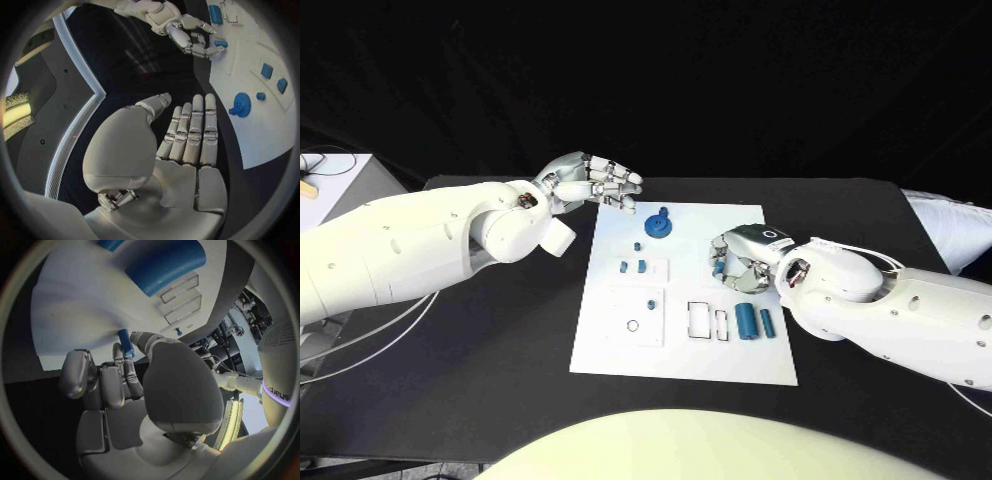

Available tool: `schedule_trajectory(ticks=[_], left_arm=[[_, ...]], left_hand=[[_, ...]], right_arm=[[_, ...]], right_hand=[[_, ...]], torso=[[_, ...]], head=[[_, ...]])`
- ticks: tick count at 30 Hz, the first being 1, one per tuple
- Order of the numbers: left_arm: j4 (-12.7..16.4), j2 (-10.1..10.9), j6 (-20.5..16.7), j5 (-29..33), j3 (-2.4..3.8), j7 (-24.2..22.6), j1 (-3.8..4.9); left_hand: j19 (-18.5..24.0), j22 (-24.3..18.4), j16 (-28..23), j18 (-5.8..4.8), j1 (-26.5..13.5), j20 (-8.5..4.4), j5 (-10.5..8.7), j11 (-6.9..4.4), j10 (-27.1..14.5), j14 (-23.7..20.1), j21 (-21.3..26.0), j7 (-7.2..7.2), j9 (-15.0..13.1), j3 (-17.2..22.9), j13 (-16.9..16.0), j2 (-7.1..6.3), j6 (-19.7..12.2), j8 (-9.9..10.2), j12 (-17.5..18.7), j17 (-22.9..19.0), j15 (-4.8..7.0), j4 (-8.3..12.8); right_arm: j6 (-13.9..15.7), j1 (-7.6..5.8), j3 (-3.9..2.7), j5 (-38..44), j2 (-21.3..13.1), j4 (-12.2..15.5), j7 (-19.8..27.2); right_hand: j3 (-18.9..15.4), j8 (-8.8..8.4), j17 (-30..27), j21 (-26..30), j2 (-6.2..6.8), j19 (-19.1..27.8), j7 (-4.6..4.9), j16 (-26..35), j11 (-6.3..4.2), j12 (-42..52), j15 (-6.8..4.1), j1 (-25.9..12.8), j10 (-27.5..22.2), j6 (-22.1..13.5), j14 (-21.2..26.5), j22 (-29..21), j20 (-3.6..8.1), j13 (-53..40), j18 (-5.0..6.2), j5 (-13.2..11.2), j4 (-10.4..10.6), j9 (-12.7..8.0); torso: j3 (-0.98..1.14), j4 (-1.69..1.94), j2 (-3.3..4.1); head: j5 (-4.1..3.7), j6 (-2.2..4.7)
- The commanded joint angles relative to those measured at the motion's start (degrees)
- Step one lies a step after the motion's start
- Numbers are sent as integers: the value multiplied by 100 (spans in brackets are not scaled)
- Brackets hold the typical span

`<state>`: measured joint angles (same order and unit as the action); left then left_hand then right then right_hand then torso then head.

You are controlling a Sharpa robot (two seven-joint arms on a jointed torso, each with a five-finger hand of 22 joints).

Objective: Assemble the parts on the task board

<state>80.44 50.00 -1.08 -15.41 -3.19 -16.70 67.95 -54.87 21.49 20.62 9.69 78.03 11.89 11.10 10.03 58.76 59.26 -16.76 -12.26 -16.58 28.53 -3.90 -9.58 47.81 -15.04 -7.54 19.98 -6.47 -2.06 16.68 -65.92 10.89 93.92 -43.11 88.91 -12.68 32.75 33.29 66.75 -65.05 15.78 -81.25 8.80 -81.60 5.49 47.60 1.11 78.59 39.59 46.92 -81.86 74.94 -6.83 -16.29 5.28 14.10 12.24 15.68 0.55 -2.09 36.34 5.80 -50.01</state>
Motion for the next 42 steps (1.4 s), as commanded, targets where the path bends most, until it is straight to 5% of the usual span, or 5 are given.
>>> schedule_trajectory(ticks=[1,10,27,42], left_arm=[[10,-1,95,18,2,-34,-1],[9,-4,120,15,2,-15,-2],[6,-7,122,13,2,-7,-2],[6,-3,117,11,1,-2,-2]], left_hand=[[13,8,18,36,-15,-2,9,-1,-33,-44,-7,-134,7,0,-9,29,-46,-18,-27,5,-12,-19],[14,8,20,36,-20,0,10,2,-42,-49,-5,-137,8,-1,-8,33,-51,-19,-34,11,-14,-28],[14,8,20,36,-20,0,10,2,-42,-49,-5,-137,8,-1,-8,33,-51,-19,-34,11,-14,-28],[14,8,20,36,-20,0,10,2,-42,-49,-5,-137,8,-1,-8,33,-51,-19,-34,11,-14,-28]], right_arm=[[65,4,-1,104,0,-13,-80],[191,12,-1,96,0,1,-28],[426,20,-1,-772,-10,5,113],[494,17,-1,-851,-71,59,45]], right_hand=[[18,-34,-39,50,5,39,30,41,30,-35,11,-64,17,-14,51,200,5,14,-17,-30,-33,-15],[143,-126,-16,8,-11,19,49,36,34,18,18,-85,136,-15,47,233,-11,36,-25,33,-198,-45],[528,-97,188,-432,-376,-203,-203,-12,-249,-153,-232,-219,1094,636,-145,496,212,191,-110,67,-824,183],[577,-124,162,-415,-460,-206,-205,16,-264,-262,-252,-244,1189,664,-151,499,243,220,-109,74,-961,264]], torso=[[2,-2,1],[2,-1,3],[-2,2,2],[3,3,2]], head=[[-14,1],[-31,1],[-33,1],[-41,1]])
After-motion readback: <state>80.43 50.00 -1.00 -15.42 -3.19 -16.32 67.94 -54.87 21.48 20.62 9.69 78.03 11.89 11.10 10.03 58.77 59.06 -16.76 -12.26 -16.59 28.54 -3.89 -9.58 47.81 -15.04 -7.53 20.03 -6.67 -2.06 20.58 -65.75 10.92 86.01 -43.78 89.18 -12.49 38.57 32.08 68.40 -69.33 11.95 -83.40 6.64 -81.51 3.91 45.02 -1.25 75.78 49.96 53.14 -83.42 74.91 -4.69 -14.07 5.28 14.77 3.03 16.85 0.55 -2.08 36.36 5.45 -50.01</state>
